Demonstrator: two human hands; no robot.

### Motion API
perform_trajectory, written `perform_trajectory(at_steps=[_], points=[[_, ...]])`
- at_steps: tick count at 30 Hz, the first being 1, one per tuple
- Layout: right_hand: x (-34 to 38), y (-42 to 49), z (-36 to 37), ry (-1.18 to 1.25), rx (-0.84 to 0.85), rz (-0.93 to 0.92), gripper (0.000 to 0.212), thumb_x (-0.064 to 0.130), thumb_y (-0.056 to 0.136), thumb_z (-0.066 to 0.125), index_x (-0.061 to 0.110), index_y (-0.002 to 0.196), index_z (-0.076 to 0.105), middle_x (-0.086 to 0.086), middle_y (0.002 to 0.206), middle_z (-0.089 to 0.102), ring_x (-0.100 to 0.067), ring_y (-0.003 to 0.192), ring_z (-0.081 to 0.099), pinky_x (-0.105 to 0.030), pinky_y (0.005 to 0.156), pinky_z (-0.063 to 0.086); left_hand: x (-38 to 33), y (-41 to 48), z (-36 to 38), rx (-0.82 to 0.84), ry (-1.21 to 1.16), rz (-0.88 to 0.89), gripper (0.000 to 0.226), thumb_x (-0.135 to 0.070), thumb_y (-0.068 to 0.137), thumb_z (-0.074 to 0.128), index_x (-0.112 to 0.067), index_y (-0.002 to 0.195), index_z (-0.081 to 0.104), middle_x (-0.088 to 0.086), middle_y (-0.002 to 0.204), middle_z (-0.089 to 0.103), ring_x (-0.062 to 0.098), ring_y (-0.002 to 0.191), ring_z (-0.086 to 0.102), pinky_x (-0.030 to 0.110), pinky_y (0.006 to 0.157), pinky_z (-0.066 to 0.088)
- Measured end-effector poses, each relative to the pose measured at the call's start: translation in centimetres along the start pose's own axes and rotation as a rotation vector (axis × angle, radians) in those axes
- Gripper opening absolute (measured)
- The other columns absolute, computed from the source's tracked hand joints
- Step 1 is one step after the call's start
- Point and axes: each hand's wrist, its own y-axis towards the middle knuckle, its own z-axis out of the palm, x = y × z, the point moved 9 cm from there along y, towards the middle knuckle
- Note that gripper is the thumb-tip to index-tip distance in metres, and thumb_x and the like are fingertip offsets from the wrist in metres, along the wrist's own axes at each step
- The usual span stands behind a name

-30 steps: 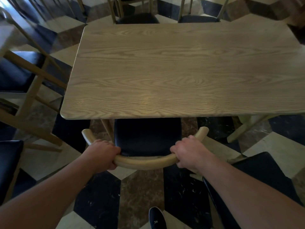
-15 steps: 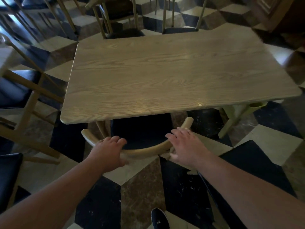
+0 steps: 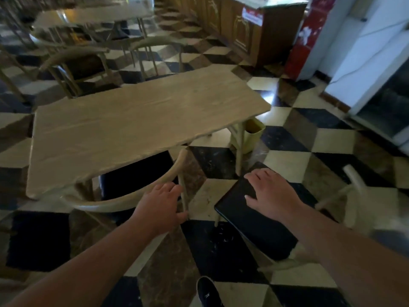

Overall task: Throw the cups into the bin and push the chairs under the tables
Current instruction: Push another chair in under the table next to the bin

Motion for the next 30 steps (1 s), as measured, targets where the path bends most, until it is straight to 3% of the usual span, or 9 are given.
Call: perform_trajectory(at_steps=[10, 14, 21, 26, 30], points=[[-17.6, -15.0, -0.3, -0.044, -0.046, 0.273, 0.060, 0.047, 0.091, 0.072, 0.018, 0.141, 0.057, -0.006, 0.134, 0.064, -0.027, 0.126, 0.057, -0.045, 0.105, 0.049, -20.2, 1.6, 2.3, 0.029, 0.031, 0.261, 0.074, -0.069, 0.093, 0.054, -0.035, 0.155, 0.035, -0.004, 0.158, 0.040, 0.022, 0.144, 0.037, 0.043, 0.115, 0.038], [-25.1, -18.2, 2.1, -0.025, -0.029, 0.338, 0.055, 0.034, 0.092, 0.074, 0.015, 0.141, 0.059, -0.011, 0.136, 0.064, -0.033, 0.126, 0.058, -0.051, 0.102, 0.051, -26.9, 3.3, 5.3, 0.069, 0.073, 0.340, 0.069, -0.070, 0.094, 0.052, -0.037, 0.153, 0.035, -0.006, 0.157, 0.040, 0.021, 0.142, 0.039, 0.043, 0.113, 0.040], [-35.4, -18.6, 8.9, 0.010, 0.102, 0.198, 0.066, 0.010, 0.094, 0.069, 0.017, 0.156, 0.047, -0.010, 0.156, 0.051, -0.033, 0.142, 0.045, -0.050, 0.116, 0.042, -37.2, 7.4, 11.6, 0.204, 0.115, 0.424, 0.070, -0.073, 0.095, 0.050, -0.036, 0.153, 0.036, -0.006, 0.155, 0.041, 0.020, 0.139, 0.042, 0.042, 0.112, 0.040], [-40.2, -16.7, 13.3, -0.066, 0.238, 0.073, 0.077, 0.014, 0.100, 0.060, 0.028, 0.166, 0.022, -0.011, 0.172, 0.026, -0.037, 0.158, 0.020, -0.056, 0.128, 0.020, -43.7, 11.1, 14.8, 0.299, 0.112, 0.455, 0.080, -0.079, 0.093, 0.049, -0.033, 0.156, 0.033, -0.003, 0.158, 0.039, 0.022, 0.140, 0.041, 0.044, 0.114, 0.038], [-41.6, -15.2, 15.6, -0.184, 0.378, -0.076, 0.077, 0.017, 0.099, 0.058, 0.031, 0.166, 0.024, -0.011, 0.172, 0.025, -0.039, 0.160, 0.008, -0.060, 0.129, 0.009, -46.7, 12.3, 17.9, 0.413, 0.140, 0.493, 0.101, -0.088, 0.080, 0.053, -0.031, 0.159, 0.028, -0.002, 0.157, 0.042, 0.025, 0.138, 0.044, 0.047, 0.113, 0.038]])
